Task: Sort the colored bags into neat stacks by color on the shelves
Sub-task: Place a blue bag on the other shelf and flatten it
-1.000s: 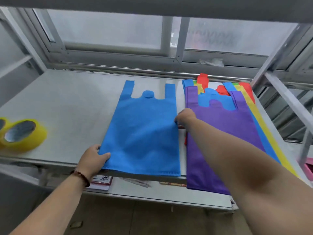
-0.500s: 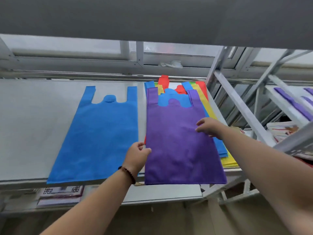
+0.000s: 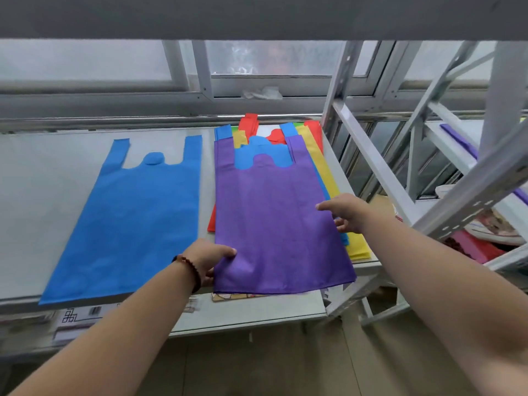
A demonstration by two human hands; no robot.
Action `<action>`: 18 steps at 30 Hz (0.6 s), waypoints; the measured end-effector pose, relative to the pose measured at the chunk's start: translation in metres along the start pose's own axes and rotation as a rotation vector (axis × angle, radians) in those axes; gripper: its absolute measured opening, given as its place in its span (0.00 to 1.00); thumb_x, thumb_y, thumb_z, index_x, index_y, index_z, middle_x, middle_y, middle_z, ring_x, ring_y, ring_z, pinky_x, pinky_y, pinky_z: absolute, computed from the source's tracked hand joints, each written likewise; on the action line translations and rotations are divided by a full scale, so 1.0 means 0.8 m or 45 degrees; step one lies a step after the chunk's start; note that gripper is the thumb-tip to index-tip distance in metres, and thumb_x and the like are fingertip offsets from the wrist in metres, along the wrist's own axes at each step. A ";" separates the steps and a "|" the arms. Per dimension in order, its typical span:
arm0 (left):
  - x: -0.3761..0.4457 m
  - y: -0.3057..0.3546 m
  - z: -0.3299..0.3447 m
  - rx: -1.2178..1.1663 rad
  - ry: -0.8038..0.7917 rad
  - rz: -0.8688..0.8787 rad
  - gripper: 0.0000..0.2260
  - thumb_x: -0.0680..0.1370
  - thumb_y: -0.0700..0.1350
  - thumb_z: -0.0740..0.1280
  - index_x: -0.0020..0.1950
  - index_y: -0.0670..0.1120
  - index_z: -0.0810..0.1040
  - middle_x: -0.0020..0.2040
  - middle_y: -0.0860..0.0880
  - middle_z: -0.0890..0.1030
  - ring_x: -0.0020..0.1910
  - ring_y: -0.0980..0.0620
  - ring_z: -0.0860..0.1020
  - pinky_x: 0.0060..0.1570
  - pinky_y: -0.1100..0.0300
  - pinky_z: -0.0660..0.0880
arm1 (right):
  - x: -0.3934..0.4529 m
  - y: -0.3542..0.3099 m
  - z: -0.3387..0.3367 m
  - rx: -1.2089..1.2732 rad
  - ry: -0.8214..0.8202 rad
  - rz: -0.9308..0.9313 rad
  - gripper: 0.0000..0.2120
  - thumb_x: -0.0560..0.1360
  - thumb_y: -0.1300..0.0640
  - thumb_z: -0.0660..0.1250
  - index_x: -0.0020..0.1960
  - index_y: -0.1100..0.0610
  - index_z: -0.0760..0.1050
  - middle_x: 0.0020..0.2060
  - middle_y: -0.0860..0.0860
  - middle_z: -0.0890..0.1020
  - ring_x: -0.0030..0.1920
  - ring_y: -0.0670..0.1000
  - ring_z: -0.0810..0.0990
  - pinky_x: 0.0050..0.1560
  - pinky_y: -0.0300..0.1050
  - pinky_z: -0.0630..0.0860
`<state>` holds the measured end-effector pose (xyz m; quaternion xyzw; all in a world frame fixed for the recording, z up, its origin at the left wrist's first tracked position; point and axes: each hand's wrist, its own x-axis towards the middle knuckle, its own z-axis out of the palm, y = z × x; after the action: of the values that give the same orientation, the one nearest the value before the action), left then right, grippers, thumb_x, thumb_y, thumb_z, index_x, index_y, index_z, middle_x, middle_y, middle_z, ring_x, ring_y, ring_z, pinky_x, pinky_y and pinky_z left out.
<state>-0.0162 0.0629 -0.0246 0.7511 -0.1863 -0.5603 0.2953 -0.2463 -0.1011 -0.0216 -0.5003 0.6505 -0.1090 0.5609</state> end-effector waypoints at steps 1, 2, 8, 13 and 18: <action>-0.002 -0.001 0.002 0.015 0.000 0.001 0.04 0.76 0.41 0.67 0.44 0.43 0.73 0.37 0.45 0.77 0.30 0.49 0.75 0.19 0.66 0.72 | 0.001 0.001 0.000 0.034 -0.050 0.020 0.06 0.75 0.57 0.66 0.46 0.57 0.69 0.34 0.53 0.72 0.29 0.50 0.71 0.28 0.38 0.69; -0.002 -0.003 0.003 0.029 -0.013 0.011 0.04 0.76 0.42 0.67 0.45 0.43 0.74 0.38 0.46 0.78 0.31 0.49 0.76 0.19 0.66 0.73 | 0.002 0.001 0.000 0.063 -0.098 0.039 0.07 0.74 0.55 0.67 0.47 0.56 0.71 0.34 0.52 0.73 0.30 0.50 0.71 0.27 0.37 0.70; 0.004 -0.013 0.001 -0.157 -0.164 0.087 0.10 0.78 0.38 0.63 0.58 0.37 0.76 0.47 0.42 0.83 0.43 0.45 0.81 0.46 0.55 0.79 | 0.023 -0.026 0.007 0.179 -0.284 0.061 0.07 0.75 0.53 0.67 0.49 0.56 0.75 0.37 0.52 0.81 0.34 0.50 0.79 0.35 0.41 0.74; 0.012 -0.014 0.008 -0.332 -0.275 0.024 0.10 0.77 0.41 0.66 0.55 0.39 0.78 0.42 0.43 0.85 0.36 0.46 0.84 0.36 0.58 0.82 | 0.059 -0.053 0.016 0.160 -0.191 0.075 0.16 0.70 0.50 0.71 0.53 0.57 0.74 0.48 0.55 0.80 0.45 0.56 0.81 0.46 0.48 0.78; 0.011 -0.022 -0.007 -0.200 -0.215 0.066 0.08 0.77 0.37 0.64 0.54 0.39 0.76 0.41 0.42 0.81 0.36 0.47 0.79 0.36 0.58 0.78 | 0.062 -0.045 0.017 0.167 -0.133 0.058 0.04 0.73 0.60 0.66 0.40 0.59 0.76 0.30 0.55 0.80 0.31 0.54 0.78 0.36 0.45 0.78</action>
<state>-0.0093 0.0718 -0.0417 0.6706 -0.1852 -0.6267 0.3510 -0.2096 -0.1506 -0.0321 -0.4527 0.6231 -0.1124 0.6278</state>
